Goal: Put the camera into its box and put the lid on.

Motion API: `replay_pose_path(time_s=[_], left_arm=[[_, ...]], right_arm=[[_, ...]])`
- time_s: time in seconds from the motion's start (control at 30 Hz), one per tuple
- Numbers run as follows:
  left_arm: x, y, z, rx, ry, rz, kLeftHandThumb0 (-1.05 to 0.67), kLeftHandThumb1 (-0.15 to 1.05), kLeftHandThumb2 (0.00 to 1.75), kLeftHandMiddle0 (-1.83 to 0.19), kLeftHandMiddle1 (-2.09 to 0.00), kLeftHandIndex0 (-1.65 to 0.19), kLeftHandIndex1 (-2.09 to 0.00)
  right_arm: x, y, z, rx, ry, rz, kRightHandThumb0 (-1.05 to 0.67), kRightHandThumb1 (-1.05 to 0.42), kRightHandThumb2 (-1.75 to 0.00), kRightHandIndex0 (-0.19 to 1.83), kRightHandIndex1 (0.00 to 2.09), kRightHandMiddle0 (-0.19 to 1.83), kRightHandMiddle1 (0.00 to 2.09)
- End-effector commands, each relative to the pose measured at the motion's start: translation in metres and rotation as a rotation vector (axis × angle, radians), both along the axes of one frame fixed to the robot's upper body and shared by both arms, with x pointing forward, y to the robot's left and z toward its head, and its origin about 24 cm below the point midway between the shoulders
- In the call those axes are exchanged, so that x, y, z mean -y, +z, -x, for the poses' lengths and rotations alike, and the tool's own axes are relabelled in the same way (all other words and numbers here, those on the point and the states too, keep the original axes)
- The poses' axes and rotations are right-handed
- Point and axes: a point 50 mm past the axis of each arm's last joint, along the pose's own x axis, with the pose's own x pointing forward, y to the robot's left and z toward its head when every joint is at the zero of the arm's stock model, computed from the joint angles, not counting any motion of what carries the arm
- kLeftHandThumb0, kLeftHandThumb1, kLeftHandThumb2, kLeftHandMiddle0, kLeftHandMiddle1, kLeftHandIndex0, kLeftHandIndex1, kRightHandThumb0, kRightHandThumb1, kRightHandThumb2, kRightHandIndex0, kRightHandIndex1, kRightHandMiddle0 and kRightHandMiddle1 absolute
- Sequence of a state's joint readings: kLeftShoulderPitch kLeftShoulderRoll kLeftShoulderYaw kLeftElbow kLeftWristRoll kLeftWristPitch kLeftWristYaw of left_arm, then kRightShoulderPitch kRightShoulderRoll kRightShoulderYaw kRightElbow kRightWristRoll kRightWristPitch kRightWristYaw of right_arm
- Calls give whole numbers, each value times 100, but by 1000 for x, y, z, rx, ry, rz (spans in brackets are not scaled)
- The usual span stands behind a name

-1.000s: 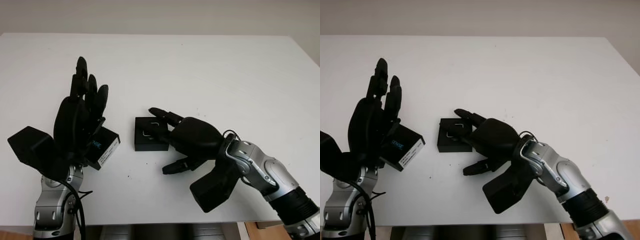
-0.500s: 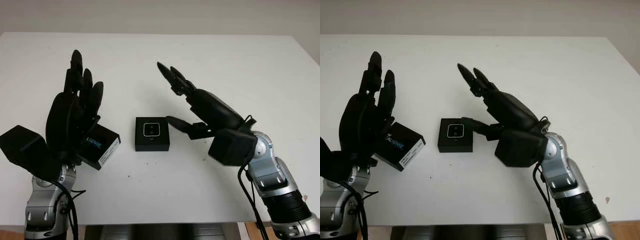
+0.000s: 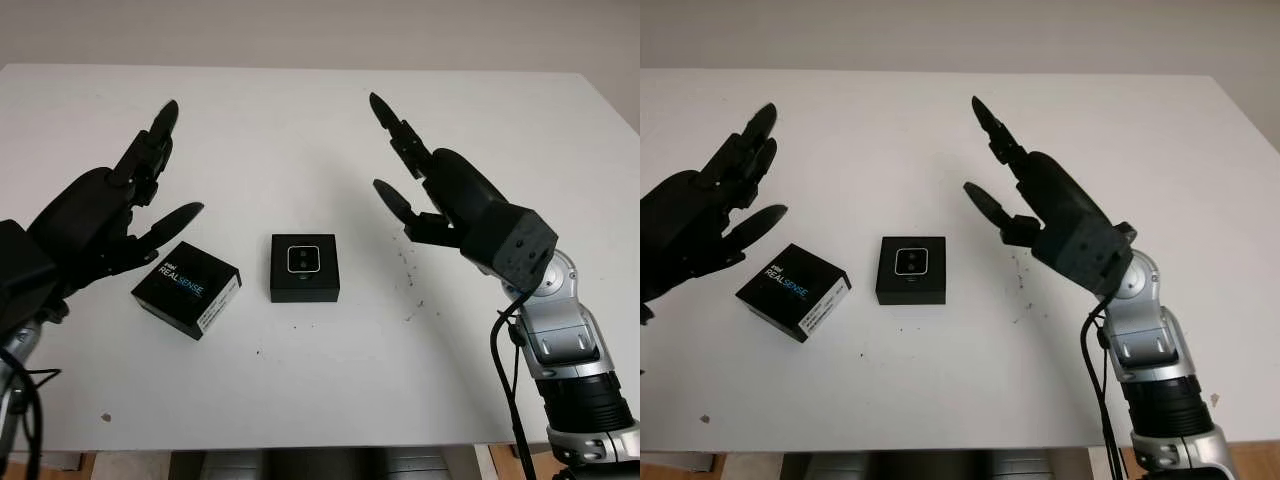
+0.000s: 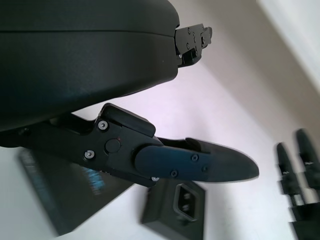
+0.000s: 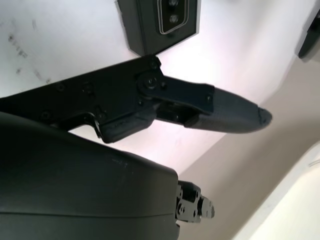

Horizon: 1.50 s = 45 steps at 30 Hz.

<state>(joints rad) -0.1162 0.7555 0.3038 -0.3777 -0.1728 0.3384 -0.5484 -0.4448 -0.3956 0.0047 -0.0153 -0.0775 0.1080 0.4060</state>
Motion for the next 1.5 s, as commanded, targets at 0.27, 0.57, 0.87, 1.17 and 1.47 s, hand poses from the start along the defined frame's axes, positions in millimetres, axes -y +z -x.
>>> replay_pose_path(time_s=[0.27, 0.57, 0.87, 1.17, 1.47], left_arm=[[4, 45, -1, -13, -150, -468, -80, 91, 4, 19, -1, 19, -1], [17, 35, -10, -13, -240, -867, -71, 82, 4, 11, -6, 11, -6], [25, 28, -13, 41, -316, -1074, -57, 83, 6, -6, -11, -2, -11], [23, 21, -17, 38, -290, -1155, -58, 82, 5, -12, -7, -5, -10], [23, 11, -22, -9, -284, -1163, -64, 82, 5, -10, -6, -5, -8]], right_arm=[[6, 9, -8, -108, 5, -433, -82, -105, -69, -19, 0, -19, 0], [11, 7, -12, -122, -40, -438, -82, -105, -70, -19, 2, -17, 2], [14, 3, -11, -143, -53, -424, -78, -105, -71, -18, 3, -17, 3], [12, 3, -10, -144, -62, -410, -77, -105, -70, -15, 5, -15, 5], [13, 4, -9, -140, -58, -391, -77, -105, -71, -16, 5, -15, 5]])
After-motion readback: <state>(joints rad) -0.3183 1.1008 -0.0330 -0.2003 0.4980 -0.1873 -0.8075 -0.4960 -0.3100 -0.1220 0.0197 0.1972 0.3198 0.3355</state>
